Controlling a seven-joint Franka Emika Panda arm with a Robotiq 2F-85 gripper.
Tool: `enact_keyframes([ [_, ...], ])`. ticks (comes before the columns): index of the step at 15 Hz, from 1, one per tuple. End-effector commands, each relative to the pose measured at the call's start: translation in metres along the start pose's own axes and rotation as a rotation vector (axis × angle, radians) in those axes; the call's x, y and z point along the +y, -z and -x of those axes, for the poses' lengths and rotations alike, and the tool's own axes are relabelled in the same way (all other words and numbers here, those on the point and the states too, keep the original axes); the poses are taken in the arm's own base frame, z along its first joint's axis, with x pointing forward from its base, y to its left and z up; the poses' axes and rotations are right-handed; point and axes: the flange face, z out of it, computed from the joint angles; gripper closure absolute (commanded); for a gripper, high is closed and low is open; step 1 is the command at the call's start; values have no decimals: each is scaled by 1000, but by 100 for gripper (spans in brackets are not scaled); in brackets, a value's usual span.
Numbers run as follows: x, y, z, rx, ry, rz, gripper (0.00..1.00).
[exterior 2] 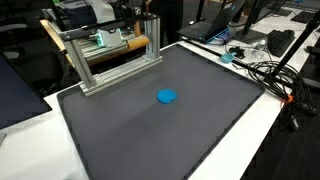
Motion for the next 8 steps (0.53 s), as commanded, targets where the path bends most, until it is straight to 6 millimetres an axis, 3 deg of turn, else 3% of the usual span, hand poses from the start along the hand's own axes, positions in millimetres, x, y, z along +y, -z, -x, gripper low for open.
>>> enact_keyframes([
  [1,-1,6,9,33,-12,2,0],
  [8,4,34,-7,211,-48,17,0],
])
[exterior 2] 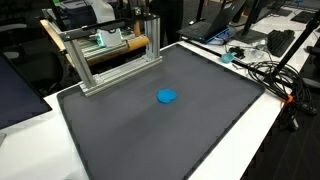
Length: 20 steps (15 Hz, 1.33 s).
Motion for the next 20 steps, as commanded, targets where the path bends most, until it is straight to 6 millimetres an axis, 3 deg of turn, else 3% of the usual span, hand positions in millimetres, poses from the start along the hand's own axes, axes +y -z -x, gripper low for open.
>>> enact_keyframes([
  [1,3,17,-9,102,-18,31,0],
  [7,5,24,-71,171,-1,10,0],
  [14,7,-6,-161,62,-18,-32,0],
  [20,0,-26,-217,-96,9,-38,0],
])
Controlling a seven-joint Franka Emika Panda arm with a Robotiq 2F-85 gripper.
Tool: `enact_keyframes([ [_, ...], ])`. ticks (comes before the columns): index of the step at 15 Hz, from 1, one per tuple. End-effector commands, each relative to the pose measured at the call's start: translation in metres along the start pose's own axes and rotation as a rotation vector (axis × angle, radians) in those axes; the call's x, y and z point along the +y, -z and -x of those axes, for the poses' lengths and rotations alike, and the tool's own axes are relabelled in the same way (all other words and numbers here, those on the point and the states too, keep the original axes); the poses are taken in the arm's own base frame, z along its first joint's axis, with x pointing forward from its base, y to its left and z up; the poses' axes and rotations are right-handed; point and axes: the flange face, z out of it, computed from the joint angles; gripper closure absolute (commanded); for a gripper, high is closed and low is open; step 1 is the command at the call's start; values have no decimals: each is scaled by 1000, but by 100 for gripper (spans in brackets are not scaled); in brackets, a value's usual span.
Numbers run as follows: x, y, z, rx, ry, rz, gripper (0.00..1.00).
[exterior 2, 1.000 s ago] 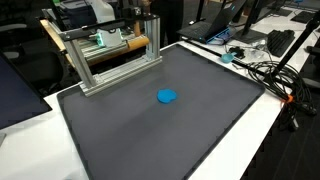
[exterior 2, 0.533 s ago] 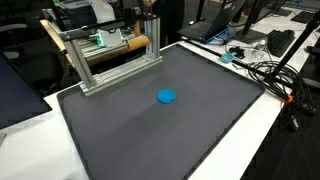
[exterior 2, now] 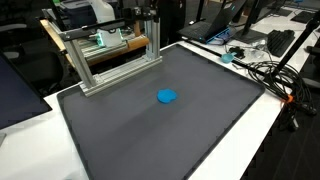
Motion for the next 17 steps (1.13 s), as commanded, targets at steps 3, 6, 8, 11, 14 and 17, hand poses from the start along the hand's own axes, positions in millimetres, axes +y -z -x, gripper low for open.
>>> enact_keyframes([
  [3,-8,-6,-47,-141,10,-39,0],
  [6,-6,-9,-40,-122,5,-16,0],
  [8,-6,-11,-44,-126,5,-17,0],
  [11,-6,-10,-44,-127,5,-18,0],
  [14,-6,-10,-44,-127,5,-18,0],
  [17,-6,-10,-44,-127,5,-18,0],
])
